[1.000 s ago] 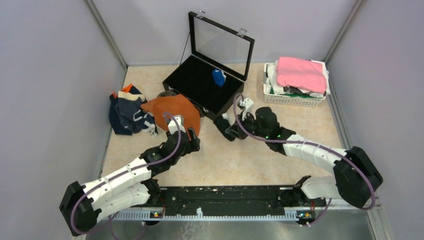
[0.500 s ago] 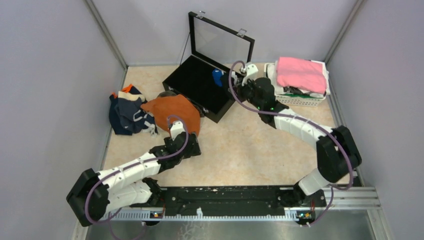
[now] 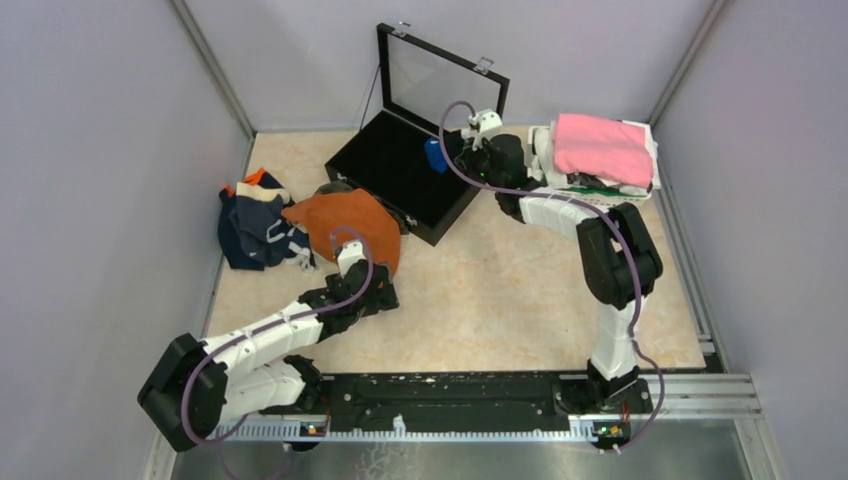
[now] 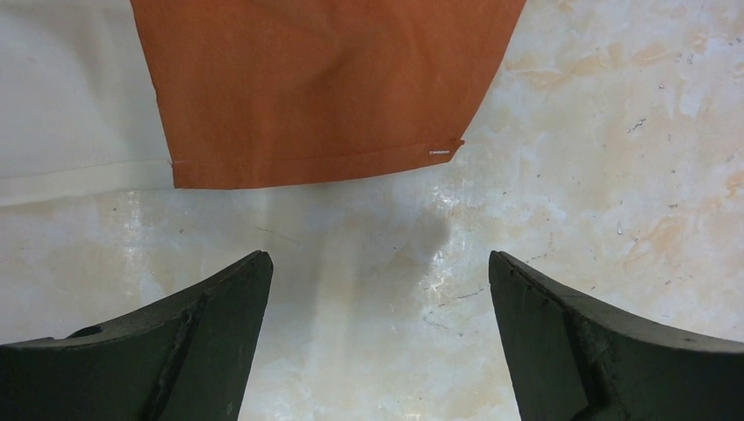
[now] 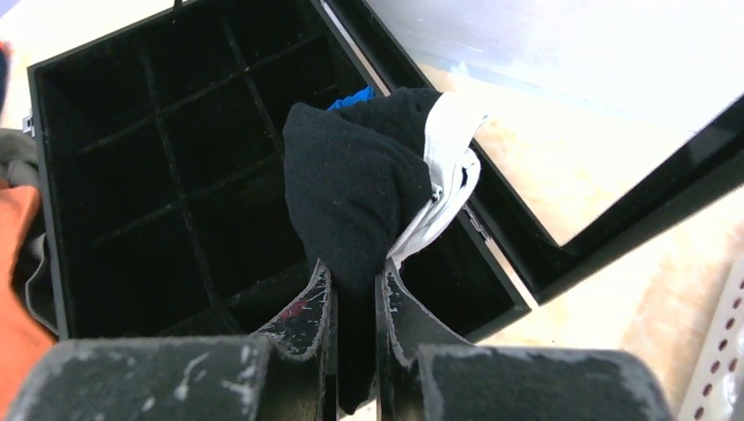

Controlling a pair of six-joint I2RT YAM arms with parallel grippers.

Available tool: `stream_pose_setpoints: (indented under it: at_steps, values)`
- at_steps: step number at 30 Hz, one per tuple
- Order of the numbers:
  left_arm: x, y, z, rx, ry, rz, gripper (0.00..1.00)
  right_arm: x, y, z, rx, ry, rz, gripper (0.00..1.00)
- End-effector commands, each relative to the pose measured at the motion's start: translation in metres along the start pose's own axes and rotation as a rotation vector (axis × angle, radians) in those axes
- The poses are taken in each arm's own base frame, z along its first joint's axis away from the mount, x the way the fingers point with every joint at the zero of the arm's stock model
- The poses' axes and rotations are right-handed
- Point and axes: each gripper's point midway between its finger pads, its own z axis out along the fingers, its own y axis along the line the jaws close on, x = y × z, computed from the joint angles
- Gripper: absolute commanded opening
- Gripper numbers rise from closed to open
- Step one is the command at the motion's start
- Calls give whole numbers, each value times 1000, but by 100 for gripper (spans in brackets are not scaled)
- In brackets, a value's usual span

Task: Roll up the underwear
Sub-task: Place the underwear in the storage box.

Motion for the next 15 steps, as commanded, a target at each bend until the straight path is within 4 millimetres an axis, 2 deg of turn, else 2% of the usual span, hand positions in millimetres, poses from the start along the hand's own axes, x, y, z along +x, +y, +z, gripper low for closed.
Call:
stream_pose_setpoints:
  at_steps: [1,6,11,15]
  values:
    - [-1,0,4,18,-5,-8,99,-41,-8,20,29,-124,35,0]
    - [-1,2,6,10,-1,-7,99,-24,-16,38,76,-83,78,0]
    - [-3,4,6,9,-3,2,99,-10,-31,47,160,-61,111,0]
    - [-3,6,7,6,1,9,99,5,-35,56,184,-13,125,0]
